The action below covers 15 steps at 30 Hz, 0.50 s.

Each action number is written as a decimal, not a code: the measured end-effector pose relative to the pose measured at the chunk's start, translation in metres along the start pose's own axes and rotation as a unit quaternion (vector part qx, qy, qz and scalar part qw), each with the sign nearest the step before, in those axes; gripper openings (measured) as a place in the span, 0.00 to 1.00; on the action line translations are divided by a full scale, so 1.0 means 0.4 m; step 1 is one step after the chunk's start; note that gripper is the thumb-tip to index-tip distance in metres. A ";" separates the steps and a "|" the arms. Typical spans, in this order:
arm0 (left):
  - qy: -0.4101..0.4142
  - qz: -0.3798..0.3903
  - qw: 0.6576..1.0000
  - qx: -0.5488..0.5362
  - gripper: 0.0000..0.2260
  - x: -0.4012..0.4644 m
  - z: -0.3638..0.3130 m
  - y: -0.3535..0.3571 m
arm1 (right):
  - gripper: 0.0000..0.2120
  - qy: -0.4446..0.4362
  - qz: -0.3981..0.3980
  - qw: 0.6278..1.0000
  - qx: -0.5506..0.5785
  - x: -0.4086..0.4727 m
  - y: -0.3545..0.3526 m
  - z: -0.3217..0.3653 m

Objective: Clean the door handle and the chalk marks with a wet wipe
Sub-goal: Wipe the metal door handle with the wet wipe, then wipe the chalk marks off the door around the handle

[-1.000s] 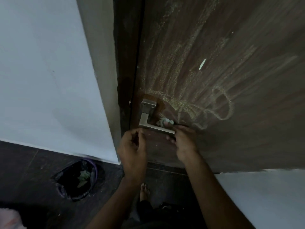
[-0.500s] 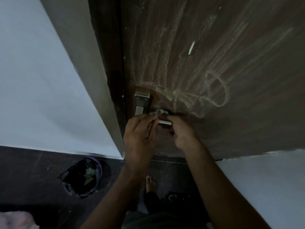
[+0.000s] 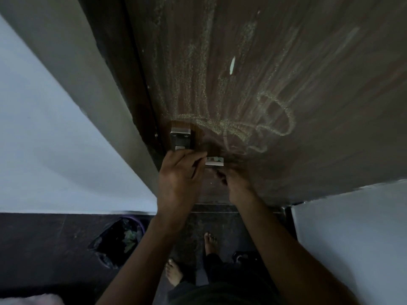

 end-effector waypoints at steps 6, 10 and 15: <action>0.024 0.035 0.999 0.001 0.08 -0.004 0.011 -0.010 | 0.08 -0.271 -0.068 0.960 0.015 -0.033 0.015 -0.034; 0.044 0.010 0.999 0.000 0.08 -0.021 0.020 -0.026 | 0.02 -0.402 -0.088 0.893 -0.180 -0.046 0.034 -0.034; 0.029 0.010 0.999 -0.010 0.07 -0.112 0.035 -0.010 | 0.07 -0.324 -0.174 0.930 -0.009 -0.036 -0.009 -0.019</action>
Point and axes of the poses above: each hand's wrist, its own x-axis towards the middle knuckle, its own y-axis out of the palm, z = x × y, the point moved 3 cm from there along x, towards the middle knuckle, and after that the axes turned 14 degrees about x, right-handed, at the moved point
